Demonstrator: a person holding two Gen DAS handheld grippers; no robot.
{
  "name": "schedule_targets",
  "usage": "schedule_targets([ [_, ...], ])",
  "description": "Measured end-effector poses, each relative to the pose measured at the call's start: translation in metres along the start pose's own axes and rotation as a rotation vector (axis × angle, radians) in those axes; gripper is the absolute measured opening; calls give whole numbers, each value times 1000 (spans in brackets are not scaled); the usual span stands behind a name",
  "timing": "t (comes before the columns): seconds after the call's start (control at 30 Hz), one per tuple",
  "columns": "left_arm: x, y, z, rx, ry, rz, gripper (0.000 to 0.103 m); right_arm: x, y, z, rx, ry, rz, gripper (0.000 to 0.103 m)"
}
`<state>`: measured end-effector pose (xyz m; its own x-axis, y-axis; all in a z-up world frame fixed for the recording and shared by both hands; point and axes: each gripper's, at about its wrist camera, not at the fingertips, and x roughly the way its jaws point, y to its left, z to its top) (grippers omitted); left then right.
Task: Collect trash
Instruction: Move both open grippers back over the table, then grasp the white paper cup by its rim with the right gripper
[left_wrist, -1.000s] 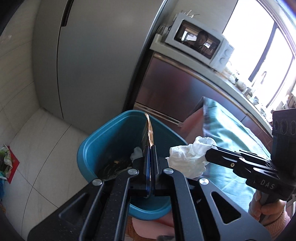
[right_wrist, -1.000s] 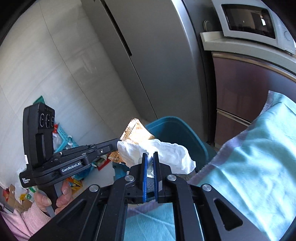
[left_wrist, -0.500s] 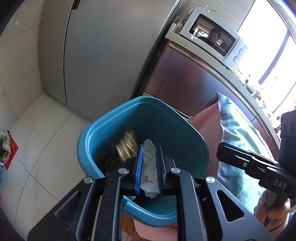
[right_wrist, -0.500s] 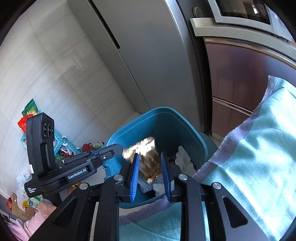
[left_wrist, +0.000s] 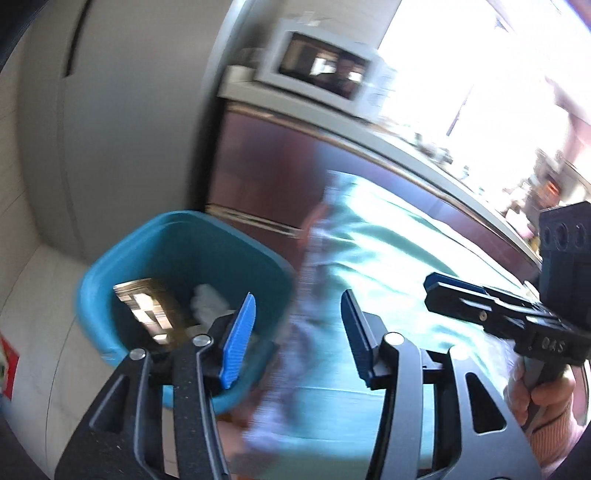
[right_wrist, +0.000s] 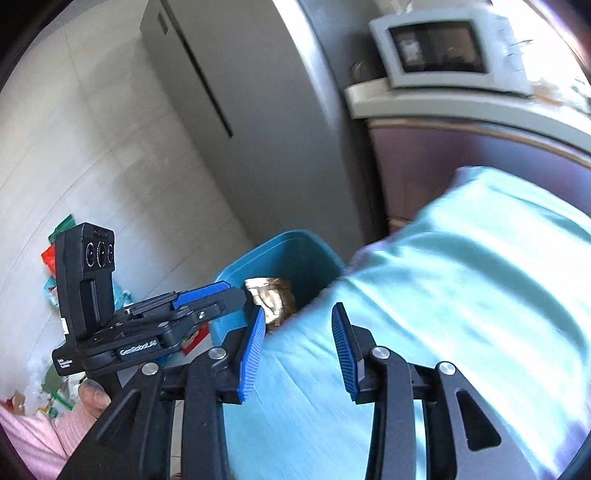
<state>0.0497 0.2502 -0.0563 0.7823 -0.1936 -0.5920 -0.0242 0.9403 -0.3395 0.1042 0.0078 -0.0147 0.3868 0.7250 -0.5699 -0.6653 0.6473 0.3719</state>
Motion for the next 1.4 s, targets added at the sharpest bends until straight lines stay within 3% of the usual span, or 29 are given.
schedule_targets([
  [0.37,37,-129,-17,182,96,-260,52,-121,-73,-61,147,-158,-225,36],
  [0.7,87,-226,-33,310,203,-372,52,-218,-138,-122,341,-264,-479,37],
  [1.03,124,-293,-28,385,252,-401,52,-271,-183,-163,484,-329,-621,37],
  [1.27,148,-311,-18,403,278,-386,52,-287,-201,-174,530,-352,-628,37],
  [1.4,159,-320,-13,408,292,-379,51,-286,-203,-162,504,-366,-607,37],
])
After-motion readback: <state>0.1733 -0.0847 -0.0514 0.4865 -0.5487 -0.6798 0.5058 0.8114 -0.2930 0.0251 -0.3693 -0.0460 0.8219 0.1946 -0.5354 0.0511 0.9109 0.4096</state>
